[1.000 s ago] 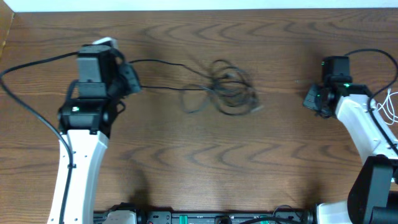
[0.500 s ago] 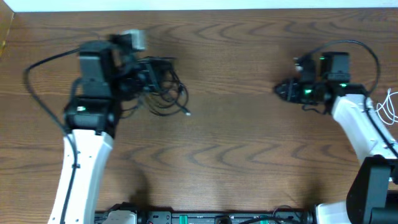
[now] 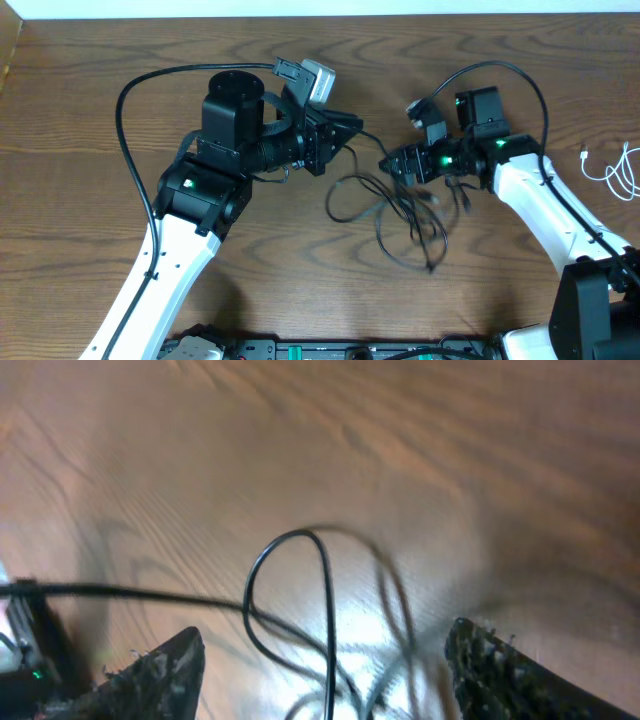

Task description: Untangle cables

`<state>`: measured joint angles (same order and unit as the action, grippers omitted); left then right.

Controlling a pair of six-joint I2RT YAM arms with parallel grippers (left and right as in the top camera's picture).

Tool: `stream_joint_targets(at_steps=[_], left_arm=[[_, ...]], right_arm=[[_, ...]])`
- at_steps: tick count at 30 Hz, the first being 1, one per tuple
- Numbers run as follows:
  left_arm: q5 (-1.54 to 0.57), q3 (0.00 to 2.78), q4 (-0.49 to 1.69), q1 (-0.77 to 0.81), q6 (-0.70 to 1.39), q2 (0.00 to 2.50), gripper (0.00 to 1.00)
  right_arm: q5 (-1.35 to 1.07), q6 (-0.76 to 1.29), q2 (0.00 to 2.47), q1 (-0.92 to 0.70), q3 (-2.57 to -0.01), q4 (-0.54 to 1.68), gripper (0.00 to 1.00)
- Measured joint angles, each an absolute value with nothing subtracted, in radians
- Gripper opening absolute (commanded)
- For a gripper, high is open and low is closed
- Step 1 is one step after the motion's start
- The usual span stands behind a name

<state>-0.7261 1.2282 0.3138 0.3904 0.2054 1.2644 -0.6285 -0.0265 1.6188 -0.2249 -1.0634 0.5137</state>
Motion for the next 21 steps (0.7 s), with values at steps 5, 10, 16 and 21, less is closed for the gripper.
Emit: stream_joint_targets(at_steps=[5, 10, 16, 21], left_arm=[[-0.688, 1.228, 0.327, 0.389, 0.205, 1.264, 0.07], [-0.673, 1.228, 0.357, 0.389, 0.205, 1.264, 0.08], [-0.668, 1.228, 0.367, 0.389, 0.205, 1.264, 0.07], [-0.666, 1.228, 0.367, 0.389, 0.205, 1.264, 0.08]], right_arm=[[-0.523, -0.031, 1.619, -0.259, -1.047, 0.542, 0.77], [-0.443, -0.013, 1.619, -0.271, -1.023, 0.556, 0.75], [-0.41, 0.12, 1.619, -0.274, -1.019, 0.635, 0.7], [-0.4, 0.252, 1.619, -0.294, -1.018, 0.693, 0.79]])
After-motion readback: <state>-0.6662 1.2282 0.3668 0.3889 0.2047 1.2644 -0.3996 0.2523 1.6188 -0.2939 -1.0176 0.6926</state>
